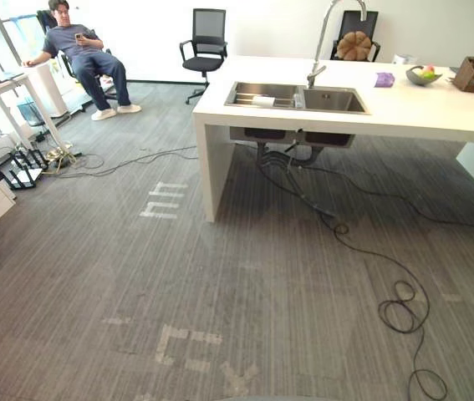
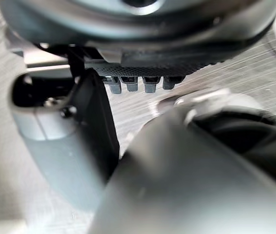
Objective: Walk over to the sink, pick up the cup, carry it to the dishwasher, place the cup inside the dishwasher, then close the dishwasher door
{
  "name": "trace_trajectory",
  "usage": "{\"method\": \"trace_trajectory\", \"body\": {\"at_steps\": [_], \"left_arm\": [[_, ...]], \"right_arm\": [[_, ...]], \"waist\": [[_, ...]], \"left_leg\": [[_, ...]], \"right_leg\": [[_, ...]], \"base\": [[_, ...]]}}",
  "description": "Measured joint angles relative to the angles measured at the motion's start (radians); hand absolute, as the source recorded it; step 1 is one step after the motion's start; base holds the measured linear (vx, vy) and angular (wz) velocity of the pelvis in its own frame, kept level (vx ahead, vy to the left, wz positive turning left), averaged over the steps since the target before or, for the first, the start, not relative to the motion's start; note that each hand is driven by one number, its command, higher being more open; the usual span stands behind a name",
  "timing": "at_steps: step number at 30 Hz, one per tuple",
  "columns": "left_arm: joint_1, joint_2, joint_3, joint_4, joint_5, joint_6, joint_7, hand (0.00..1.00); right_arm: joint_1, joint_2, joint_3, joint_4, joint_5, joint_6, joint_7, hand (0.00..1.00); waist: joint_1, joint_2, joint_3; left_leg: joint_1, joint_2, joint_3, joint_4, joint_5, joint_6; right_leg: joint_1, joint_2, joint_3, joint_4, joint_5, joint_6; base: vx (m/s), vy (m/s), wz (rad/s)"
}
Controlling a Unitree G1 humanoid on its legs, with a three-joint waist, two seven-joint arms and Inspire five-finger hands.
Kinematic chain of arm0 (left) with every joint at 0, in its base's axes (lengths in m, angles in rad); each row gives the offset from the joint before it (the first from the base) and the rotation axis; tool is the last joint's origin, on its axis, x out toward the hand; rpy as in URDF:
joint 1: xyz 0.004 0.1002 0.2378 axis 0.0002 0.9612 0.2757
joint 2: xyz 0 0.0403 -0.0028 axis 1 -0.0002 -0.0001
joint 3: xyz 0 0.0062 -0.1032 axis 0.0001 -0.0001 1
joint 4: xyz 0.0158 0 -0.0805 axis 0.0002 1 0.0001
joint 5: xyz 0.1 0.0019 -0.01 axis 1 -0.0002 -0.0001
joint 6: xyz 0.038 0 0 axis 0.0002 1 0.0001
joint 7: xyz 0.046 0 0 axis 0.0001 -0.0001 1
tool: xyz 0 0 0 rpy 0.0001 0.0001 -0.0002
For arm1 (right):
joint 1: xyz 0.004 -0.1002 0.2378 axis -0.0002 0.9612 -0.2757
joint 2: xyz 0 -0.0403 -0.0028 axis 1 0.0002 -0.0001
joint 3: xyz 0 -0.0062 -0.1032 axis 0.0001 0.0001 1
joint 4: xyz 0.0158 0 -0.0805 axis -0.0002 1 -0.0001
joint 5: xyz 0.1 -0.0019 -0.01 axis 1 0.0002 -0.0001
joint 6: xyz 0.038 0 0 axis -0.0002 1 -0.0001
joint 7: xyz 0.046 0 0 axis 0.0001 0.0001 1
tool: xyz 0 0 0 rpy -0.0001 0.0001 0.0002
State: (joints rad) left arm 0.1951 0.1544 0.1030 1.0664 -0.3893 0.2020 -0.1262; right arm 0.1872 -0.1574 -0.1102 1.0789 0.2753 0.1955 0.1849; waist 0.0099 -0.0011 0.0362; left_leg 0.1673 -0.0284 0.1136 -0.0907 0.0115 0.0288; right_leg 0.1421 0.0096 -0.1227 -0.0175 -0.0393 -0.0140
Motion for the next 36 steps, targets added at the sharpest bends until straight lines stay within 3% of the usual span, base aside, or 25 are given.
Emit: {"method": "trace_trajectory", "body": {"at_steps": [2, 5, 12, 18, 24, 31, 36], "left_arm": [[-0.004, -0.001, -0.023, 0.002, 0.060, -0.075, 0.021, 1.00], [-0.012, 0.000, -0.036, 0.002, 0.076, -0.108, 0.039, 1.00], [-0.017, -0.001, -0.045, 0.002, 0.076, -0.109, 0.083, 1.00], [-0.015, -0.002, -0.046, 0.009, 0.051, -0.127, 0.083, 1.00], [-0.012, -0.003, -0.046, 0.011, 0.053, -0.143, 0.080, 1.00], [-0.015, -0.001, -0.043, 0.010, 0.054, -0.100, 0.080, 1.00], [-0.015, -0.001, -0.043, 0.010, 0.075, -0.103, 0.083, 1.00]], "right_arm": [[-0.018, 0.002, 0.003, 0.009, -0.060, -0.035, -0.018, 1.00], [-0.032, 0.003, 0.001, 0.008, -0.093, -0.040, -0.017, 1.00], [-0.059, -0.003, 0.001, 0.013, -0.063, 0.043, -0.005, 1.00], [-0.060, -0.007, 0.000, 0.013, -0.009, 0.079, 0.013, 1.00], [-0.057, -0.012, -0.004, 0.017, 0.128, 0.137, 0.029, 1.00], [-0.058, -0.011, -0.011, 0.016, 0.125, 0.148, 0.038, 1.00], [-0.060, -0.011, -0.011, 0.016, 0.122, 0.144, 0.042, 1.00]], "waist": [[-0.002, -0.006, 0.010], [-0.003, -0.004, 0.032], [-0.003, -0.007, 0.041], [-0.005, -0.007, 0.045], [-0.010, -0.007, 0.047], [-0.015, -0.007, 0.047], [-0.022, -0.008, 0.047]], "left_leg": [[-0.001, -0.001, 0.000, 0.001, 0.000, -0.001], [-0.002, -0.002, -0.013, 0.004, 0.000, -0.001], [0.004, -0.003, -0.029, 0.000, 0.000, -0.002], [0.008, -0.004, -0.032, -0.001, 0.002, -0.002], [0.008, -0.004, -0.036, -0.001, 0.003, -0.001], [0.013, -0.003, -0.023, -0.001, 0.003, -0.001], [0.016, -0.003, -0.017, -0.002, 0.003, -0.001]], "right_leg": [[0.001, 0.000, -0.002, -0.005, 0.002, 0.002], [0.005, 0.000, -0.012, -0.011, 0.002, 0.004], [0.023, -0.001, -0.032, -0.022, 0.003, 0.008], [0.029, -0.002, -0.036, -0.022, 0.000, 0.012], [0.030, -0.002, -0.040, -0.022, 0.001, 0.011], [0.031, -0.002, -0.028, -0.022, 0.004, 0.010], [0.031, -0.001, -0.022, -0.023, 0.006, 0.012]], "base": [[0.03, -0.005, 0.02], [0.00, -0.021, 0.09], [-0.03, -0.025, 0.09], [-0.05, -0.020, 0.02], [-0.01, -0.011, 0.02], [-0.03, -0.013, -0.04], [-0.02, -0.008, -0.03]]}}
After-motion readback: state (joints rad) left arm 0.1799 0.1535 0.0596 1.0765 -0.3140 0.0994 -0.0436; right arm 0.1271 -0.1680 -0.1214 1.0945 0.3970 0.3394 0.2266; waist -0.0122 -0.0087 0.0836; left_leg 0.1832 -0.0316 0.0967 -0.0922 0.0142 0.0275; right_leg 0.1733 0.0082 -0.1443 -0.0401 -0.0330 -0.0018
